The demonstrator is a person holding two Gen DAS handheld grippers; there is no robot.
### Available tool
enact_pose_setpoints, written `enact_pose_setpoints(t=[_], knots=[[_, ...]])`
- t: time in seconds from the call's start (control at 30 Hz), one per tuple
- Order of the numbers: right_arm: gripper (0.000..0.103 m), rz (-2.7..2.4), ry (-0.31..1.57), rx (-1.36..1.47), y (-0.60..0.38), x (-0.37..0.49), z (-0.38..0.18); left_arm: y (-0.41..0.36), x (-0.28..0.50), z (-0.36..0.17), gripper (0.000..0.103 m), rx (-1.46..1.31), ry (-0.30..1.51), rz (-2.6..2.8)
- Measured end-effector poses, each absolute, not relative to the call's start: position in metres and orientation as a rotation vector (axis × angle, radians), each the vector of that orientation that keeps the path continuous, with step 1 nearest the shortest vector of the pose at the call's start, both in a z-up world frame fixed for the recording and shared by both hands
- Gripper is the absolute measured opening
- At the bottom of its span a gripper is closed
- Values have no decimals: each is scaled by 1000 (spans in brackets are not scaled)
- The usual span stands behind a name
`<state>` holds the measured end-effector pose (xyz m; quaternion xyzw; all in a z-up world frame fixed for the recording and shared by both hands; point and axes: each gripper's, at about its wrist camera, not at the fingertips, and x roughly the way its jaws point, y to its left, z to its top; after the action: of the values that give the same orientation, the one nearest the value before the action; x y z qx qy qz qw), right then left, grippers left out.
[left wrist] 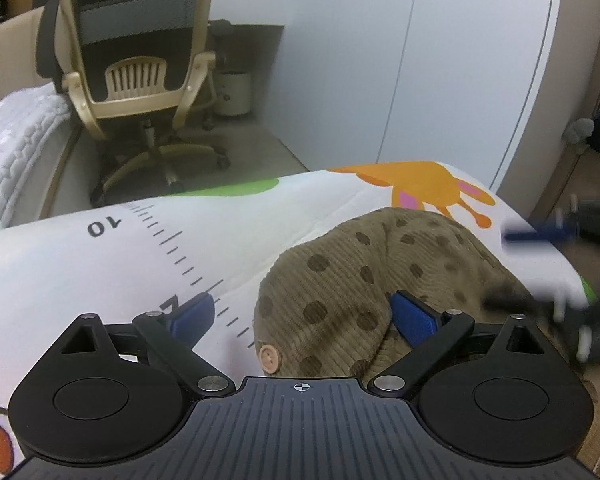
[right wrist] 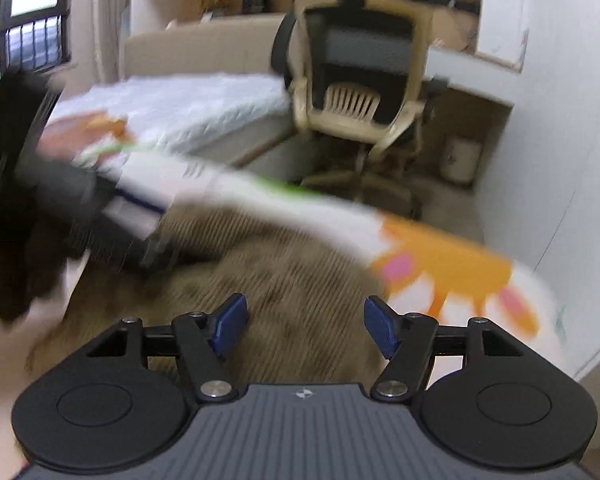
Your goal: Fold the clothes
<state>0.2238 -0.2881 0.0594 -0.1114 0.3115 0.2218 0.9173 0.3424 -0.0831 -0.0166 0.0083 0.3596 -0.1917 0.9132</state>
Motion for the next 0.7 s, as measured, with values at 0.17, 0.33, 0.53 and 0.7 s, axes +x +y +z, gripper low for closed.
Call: enact_pose_setpoints(t=[0.17,0.33,0.53,0.7], knots=[[79,404,583,-240,-293,211,45,-45,325,-12,98,-216,737,-523],[79,417,651,-51,-310,220,39,-36,312,-41,98,-346,842,-609],[93,408,716,113,-330,224,31,-55,313,-51,95,-436,851,-662],[89,504,730,178,-289,245,27,-42,311,-58,95,-527,825,-693]])
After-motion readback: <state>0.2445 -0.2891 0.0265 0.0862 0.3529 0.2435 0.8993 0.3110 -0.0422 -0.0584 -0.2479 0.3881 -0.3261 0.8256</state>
